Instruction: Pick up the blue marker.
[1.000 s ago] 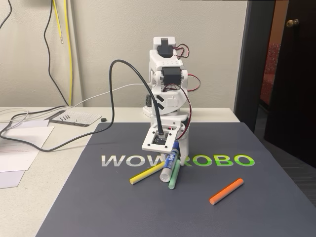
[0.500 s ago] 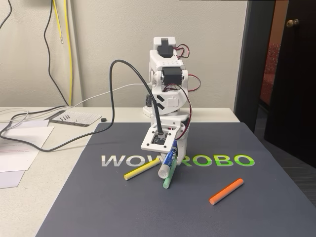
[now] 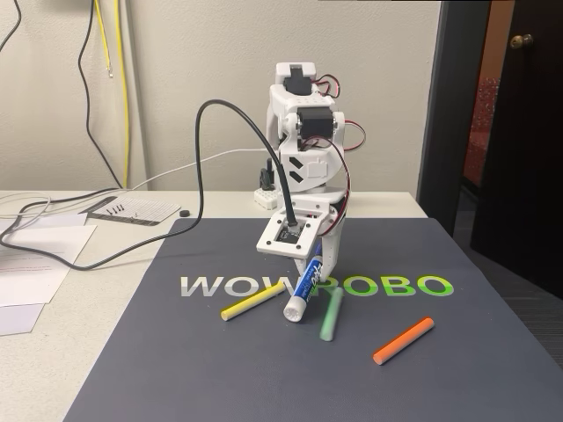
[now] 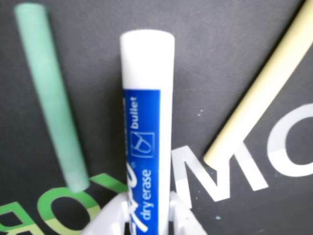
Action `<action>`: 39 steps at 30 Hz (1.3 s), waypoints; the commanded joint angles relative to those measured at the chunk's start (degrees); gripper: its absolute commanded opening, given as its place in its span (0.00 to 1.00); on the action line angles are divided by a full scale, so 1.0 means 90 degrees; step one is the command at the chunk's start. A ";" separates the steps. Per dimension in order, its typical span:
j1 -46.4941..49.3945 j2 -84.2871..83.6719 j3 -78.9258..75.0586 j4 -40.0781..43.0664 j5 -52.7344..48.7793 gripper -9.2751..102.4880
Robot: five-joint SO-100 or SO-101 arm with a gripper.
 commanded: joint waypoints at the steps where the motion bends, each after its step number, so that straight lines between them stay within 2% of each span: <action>1: -0.0049 0.0439 -0.0186 -0.0049 0.0039 0.10; 6: -0.0098 0.0586 -0.0186 -0.0059 0.0264 0.08; 10: -0.0176 0.0928 -0.0186 -0.0137 0.0889 0.08; 13: -0.0264 0.1406 -0.0186 -0.0234 0.1689 0.08; 24: -0.0410 0.4121 0.0127 0.0518 0.5244 0.08; 29: -0.0537 0.6055 0.1982 -0.0615 0.6875 0.08; 39: -0.0264 0.9287 0.5801 -0.2295 0.7490 0.08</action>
